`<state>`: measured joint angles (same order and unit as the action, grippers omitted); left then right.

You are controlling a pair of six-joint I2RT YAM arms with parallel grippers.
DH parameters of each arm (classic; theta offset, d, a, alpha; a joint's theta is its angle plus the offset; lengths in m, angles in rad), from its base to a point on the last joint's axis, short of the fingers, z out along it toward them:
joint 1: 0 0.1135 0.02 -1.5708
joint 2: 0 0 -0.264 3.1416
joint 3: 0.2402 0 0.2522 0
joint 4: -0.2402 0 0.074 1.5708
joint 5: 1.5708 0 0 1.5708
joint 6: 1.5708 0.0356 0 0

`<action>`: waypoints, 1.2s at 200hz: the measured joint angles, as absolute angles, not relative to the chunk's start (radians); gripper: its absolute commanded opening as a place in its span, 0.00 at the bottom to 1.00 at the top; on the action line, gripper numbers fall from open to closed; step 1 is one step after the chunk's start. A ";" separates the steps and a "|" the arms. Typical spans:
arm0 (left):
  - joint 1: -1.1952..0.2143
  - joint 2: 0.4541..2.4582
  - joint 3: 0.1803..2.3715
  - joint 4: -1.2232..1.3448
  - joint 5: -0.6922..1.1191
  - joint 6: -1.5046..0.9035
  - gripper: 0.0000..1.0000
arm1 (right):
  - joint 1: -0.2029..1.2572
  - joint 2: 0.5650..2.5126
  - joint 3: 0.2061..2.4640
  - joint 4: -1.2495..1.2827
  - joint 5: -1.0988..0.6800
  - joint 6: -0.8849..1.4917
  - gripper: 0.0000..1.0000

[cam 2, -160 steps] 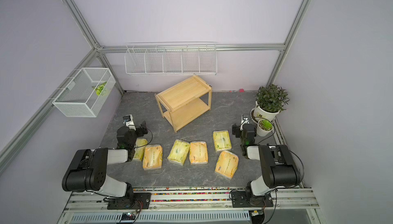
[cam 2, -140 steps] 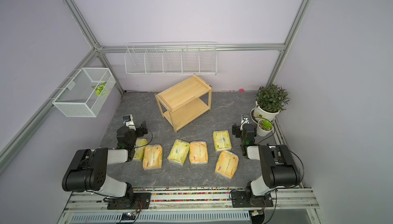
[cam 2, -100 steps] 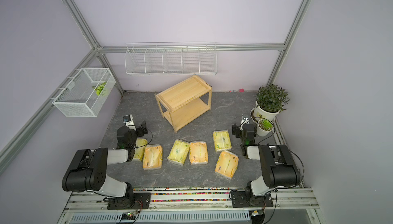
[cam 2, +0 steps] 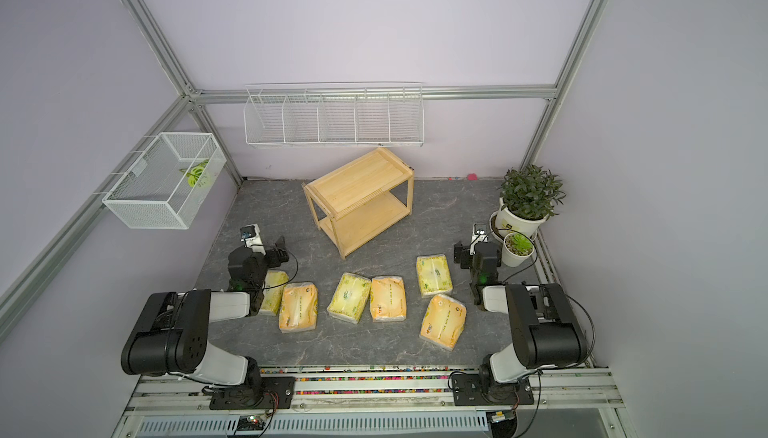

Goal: Place the tissue boxes on the shelf by color
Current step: Adjust the shelf at the center of the board.

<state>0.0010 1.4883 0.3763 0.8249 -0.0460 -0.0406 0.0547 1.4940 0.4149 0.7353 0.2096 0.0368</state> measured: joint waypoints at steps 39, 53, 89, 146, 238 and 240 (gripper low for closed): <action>0.001 1.296 0.476 0.598 -0.055 -0.049 1.00 | 0.054 1.253 0.590 0.361 0.289 0.169 0.99; -0.001 1.224 0.522 0.501 -0.056 -0.073 1.00 | 0.051 1.209 0.699 0.201 0.332 0.289 0.99; -0.047 1.102 0.660 0.212 -0.071 -0.187 1.00 | 0.013 1.187 0.891 -0.072 0.188 0.472 0.99; -0.172 1.050 0.815 -0.126 -0.010 -0.438 1.00 | 0.017 1.638 1.399 -0.396 -0.340 0.638 0.92; -0.197 1.089 0.922 -0.281 0.088 -0.539 1.00 | 0.090 2.148 1.858 -0.527 -0.656 0.913 0.92; -0.197 1.091 0.924 -0.282 0.087 -0.540 1.00 | 0.091 2.157 1.866 -0.531 -0.656 0.916 0.92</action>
